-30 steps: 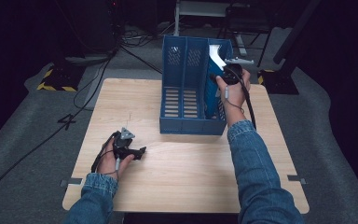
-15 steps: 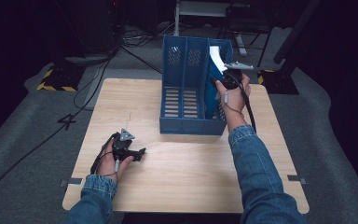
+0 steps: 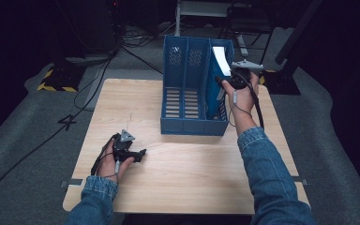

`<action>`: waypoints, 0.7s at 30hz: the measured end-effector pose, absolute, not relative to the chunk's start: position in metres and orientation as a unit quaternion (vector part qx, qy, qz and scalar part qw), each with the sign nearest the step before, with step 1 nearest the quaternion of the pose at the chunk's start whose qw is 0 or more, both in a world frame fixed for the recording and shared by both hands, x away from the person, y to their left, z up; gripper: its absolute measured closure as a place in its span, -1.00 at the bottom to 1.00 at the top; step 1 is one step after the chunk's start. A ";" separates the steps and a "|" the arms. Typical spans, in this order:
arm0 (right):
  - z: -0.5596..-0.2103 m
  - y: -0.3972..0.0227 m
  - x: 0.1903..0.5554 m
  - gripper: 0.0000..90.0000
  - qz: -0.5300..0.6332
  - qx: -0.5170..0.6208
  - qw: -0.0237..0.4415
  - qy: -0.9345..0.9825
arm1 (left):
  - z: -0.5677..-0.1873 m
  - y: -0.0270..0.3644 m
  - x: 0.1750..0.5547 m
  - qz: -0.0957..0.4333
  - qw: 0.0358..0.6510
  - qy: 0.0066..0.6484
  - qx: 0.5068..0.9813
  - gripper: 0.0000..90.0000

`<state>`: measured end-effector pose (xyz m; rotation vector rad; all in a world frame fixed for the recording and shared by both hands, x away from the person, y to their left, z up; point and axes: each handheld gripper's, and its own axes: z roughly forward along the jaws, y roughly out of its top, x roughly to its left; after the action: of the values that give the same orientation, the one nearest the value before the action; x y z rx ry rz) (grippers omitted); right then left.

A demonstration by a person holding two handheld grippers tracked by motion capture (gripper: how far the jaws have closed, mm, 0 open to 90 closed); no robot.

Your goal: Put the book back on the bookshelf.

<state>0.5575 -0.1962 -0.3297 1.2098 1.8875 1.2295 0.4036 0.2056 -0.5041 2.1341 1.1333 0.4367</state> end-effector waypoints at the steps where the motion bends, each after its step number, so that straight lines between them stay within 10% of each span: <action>1: -0.327 -0.198 0.554 -0.02 0.462 0.450 0.290 0.707 | -0.504 0.206 0.403 0.167 0.335 0.436 0.819 -0.59; 21: -0.293 -0.235 0.469 -0.20 0.454 0.394 0.259 0.756 | -0.504 0.204 0.409 0.164 0.333 0.431 0.822 -0.67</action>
<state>0.4685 -0.2352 -0.2932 1.0682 2.0490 1.2307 0.4090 0.2040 -0.5042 2.1469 1.1260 0.4289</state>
